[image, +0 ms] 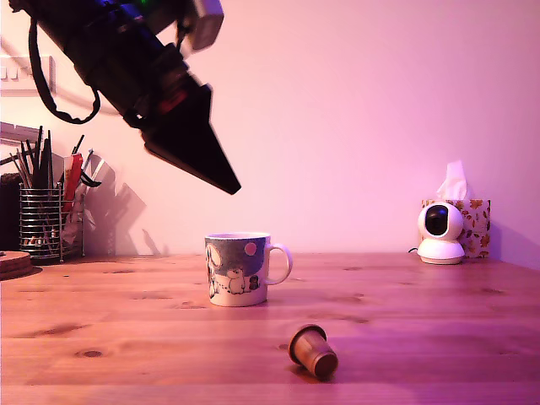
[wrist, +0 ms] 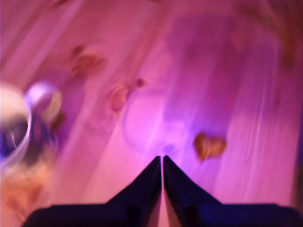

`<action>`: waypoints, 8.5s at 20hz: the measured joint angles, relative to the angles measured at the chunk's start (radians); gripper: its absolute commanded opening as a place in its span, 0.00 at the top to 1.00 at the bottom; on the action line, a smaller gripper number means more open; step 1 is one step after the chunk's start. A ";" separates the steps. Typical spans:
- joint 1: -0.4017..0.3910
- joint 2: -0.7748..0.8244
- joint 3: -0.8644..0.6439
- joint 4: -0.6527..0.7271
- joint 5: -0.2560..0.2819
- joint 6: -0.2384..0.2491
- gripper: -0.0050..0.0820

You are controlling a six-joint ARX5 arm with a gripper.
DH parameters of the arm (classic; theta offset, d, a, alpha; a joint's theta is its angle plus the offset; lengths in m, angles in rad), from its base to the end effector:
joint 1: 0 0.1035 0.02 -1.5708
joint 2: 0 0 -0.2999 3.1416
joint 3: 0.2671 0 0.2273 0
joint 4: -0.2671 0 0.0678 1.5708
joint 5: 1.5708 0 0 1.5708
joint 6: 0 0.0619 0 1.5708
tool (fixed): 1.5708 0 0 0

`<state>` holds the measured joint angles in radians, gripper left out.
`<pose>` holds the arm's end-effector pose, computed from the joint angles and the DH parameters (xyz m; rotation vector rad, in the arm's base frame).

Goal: Pick up the coffee capsules on the table and drop them inside the coffee cup

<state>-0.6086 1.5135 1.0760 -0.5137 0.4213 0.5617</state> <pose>0.2308 -0.1917 0.2632 0.5625 0.6968 -1.2039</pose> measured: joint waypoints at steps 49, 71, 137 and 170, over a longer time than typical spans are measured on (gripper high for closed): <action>-0.264 0.172 0.000 0.080 -0.137 1.003 0.43; -0.279 0.367 0.093 0.047 -0.156 1.021 0.45; -0.126 0.264 0.156 0.131 -0.248 0.595 0.76; 0.139 0.264 0.189 0.405 -0.126 -0.454 0.75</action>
<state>-0.4698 1.7771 1.2648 -0.1085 0.2958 0.1074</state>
